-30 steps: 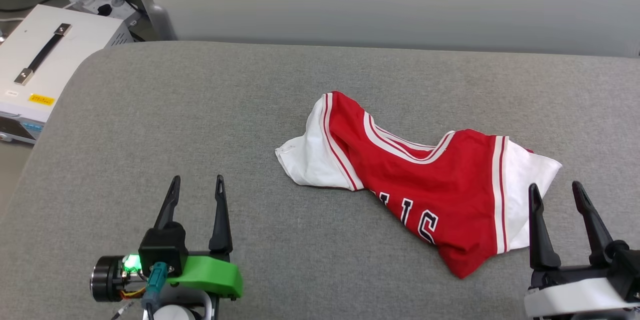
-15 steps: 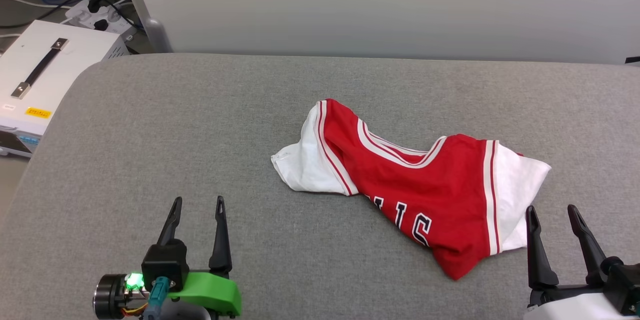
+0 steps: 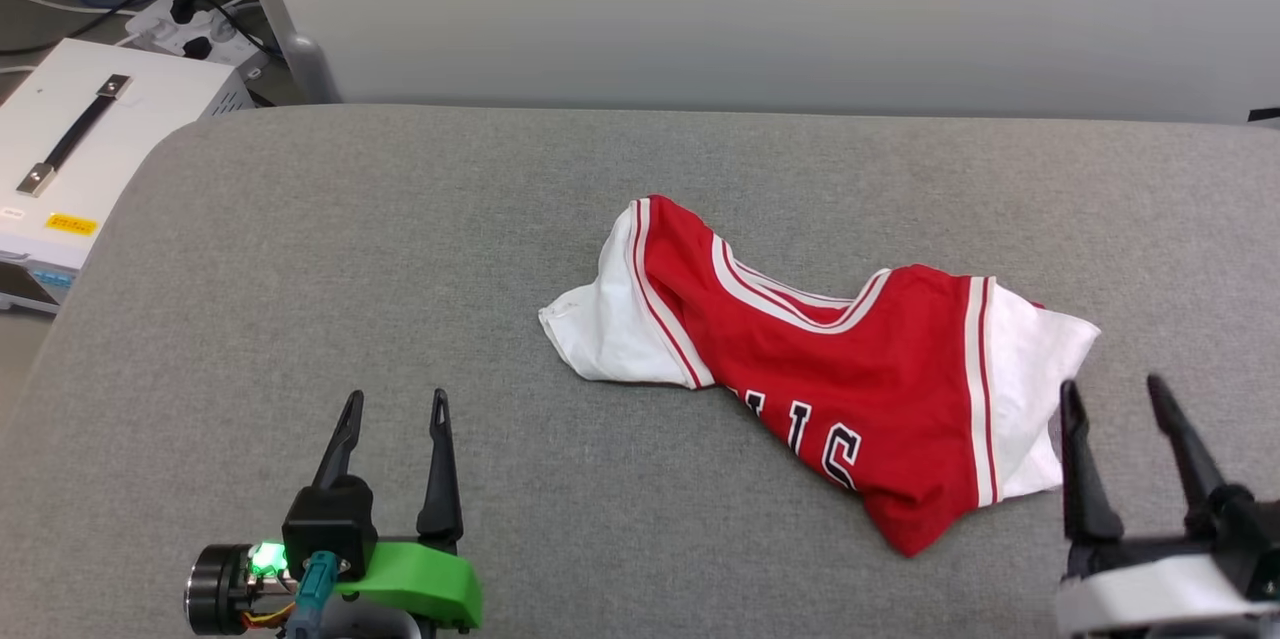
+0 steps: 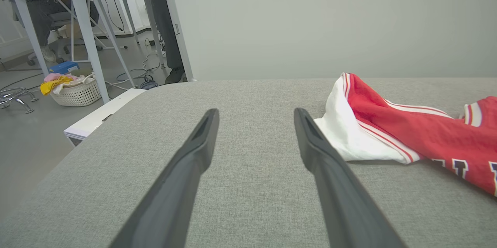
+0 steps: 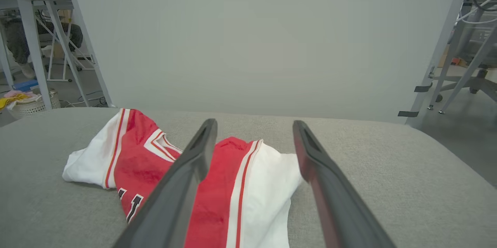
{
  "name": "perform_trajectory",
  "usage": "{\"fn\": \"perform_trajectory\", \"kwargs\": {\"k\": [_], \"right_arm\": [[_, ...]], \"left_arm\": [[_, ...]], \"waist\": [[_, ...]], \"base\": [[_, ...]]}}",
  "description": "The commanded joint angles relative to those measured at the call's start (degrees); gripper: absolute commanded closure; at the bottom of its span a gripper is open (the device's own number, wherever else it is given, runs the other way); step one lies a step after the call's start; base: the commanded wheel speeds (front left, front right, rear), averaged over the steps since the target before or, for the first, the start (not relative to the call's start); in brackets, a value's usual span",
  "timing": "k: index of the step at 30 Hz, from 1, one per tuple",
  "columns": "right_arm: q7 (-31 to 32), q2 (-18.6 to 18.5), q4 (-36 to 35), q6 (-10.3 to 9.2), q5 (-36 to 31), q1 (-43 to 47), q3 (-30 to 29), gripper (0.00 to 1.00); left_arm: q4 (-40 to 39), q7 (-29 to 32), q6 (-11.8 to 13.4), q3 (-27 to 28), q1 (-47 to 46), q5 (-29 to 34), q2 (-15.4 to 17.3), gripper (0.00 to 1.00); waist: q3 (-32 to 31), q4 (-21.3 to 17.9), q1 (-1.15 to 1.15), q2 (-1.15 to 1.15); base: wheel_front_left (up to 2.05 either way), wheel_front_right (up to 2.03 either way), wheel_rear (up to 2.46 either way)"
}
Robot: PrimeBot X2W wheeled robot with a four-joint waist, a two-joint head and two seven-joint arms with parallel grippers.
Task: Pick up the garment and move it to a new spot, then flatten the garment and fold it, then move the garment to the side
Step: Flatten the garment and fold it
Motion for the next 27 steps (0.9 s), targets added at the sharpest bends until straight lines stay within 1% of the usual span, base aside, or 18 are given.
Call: {"fn": "perform_trajectory", "kwargs": {"k": [1, 3, 9, 11, 15, 17, 18, 21, 22, 24, 27], "right_arm": [[-0.3, -0.2, -1.0, -0.04, -1.2, -2.6, -0.5, 0.00], [-0.3, -1.4, -2.3, -0.04, -2.0, -5.2, -1.4, 0.00], [-0.3, -8.0, -5.1, -0.04, -0.7, -13.4, -2.4, 0.00], [-0.3, -10.9, -4.6, -0.04, 0.3, -15.5, -1.6, 0.00], [0.5, -18.2, -0.9, -0.04, 3.4, -17.7, 3.1, 0.00], [4.4, -22.1, 0.6, -0.04, 6.5, -18.8, 6.2, 0.00], [7.4, -24.3, 1.1, -0.04, 8.7, -19.4, 8.1, 0.00], [15.4, -29.4, 1.7, -0.04, 14.8, -20.7, 11.9, 0.00], [19.2, -31.5, 2.4, -0.04, 17.0, -21.0, 13.6, 0.00], [26.3, -34.3, 2.9, -0.04, 20.7, -21.0, 16.6, 0.00], [35.7, -37.1, 3.2, -0.04, 25.6, -21.0, 20.1, 0.00]], "left_arm": [[-0.2, -0.3, -0.4, 0.3, 0.7, 0.7, -0.4, 0.00], [-0.3, -0.3, -0.6, 0.4, 0.3, 1.0, -0.6, 0.00], [-0.7, -0.3, -1.0, 0.7, -0.8, 1.6, -1.2, 0.00], [-0.8, -0.3, -1.1, 0.9, -1.0, 1.7, -1.3, 0.00], [-1.1, -0.3, -1.3, 1.1, -1.2, 1.9, -1.5, 0.00], [-1.3, -0.3, -1.4, 1.3, -1.4, 2.0, -1.6, 0.00], [-1.5, -0.3, -1.4, 1.4, -1.6, 2.0, -1.6, 0.00], [-1.9, -0.3, -1.5, 1.6, -1.9, 2.2, -1.7, 0.00], [-2.1, -0.3, -1.5, 1.6, -2.2, 2.2, -1.8, 0.00], [-2.2, -0.3, -1.6, 1.6, -2.6, 2.3, -1.8, 0.00], [-2.5, -0.3, -1.7, 1.6, -3.5, 2.4, -1.9, 0.00]], "waist": [[0.3, -0.1, 0.00, 0.00], [0.7, -0.2, 0.00, 0.00], [2.4, -0.3, 0.00, 0.00], [2.9, -0.5, 0.00, 0.00], [3.5, -0.6, 0.00, 0.00], [4.0, -0.7, 0.00, 0.00], [4.3, -0.8, 0.00, 0.00], [5.3, -1.0, 0.00, 0.00], [5.8, -1.0, 0.00, 0.00], [6.6, -1.0, 0.00, 0.00], [8.1, -0.9, 0.00, 0.00]], "base": [[0.00, 0.00, 0.00], [0.00, 0.00, 0.00], [0.00, 0.00, 0.00], [0.00, 0.00, 0.00], [0.00, 0.00, 0.00], [0.00, 0.00, 0.00], [0.00, 0.00, 0.00], [0.00, 0.00, 0.00], [0.00, 0.00, 0.00], [0.00, 0.00, 0.00], [0.00, 0.00, 0.00]]}}
